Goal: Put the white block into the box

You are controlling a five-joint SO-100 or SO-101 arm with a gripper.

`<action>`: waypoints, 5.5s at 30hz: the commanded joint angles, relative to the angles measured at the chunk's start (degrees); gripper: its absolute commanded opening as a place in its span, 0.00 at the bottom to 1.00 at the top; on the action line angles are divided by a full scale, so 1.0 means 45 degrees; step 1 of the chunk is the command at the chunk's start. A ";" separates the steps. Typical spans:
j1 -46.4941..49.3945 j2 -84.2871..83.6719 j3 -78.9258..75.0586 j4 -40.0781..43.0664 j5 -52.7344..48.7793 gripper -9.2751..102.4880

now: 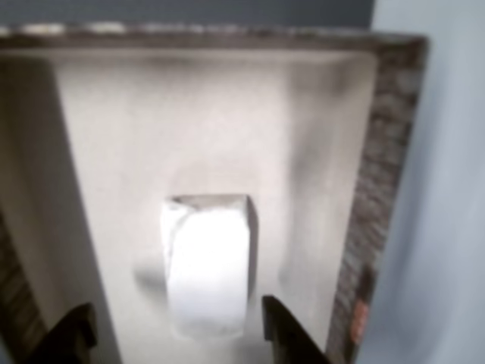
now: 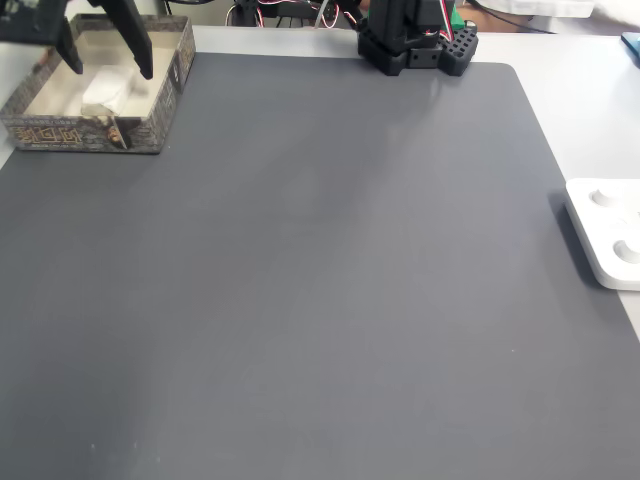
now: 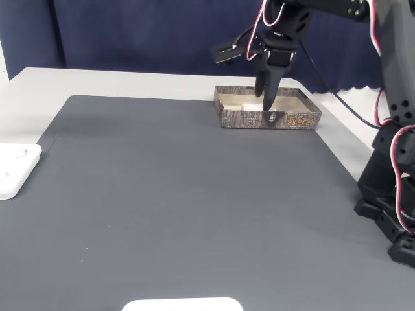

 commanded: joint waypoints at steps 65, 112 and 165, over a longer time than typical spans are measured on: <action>-1.4355 1.4355 1.2578 -0.0332 -1.2559 0.07; -1.5937 2.6758 2.6094 -0.6973 -1.4219 0.07; -1.6426 3.1602 2.9648 -0.3027 -1.7188 0.07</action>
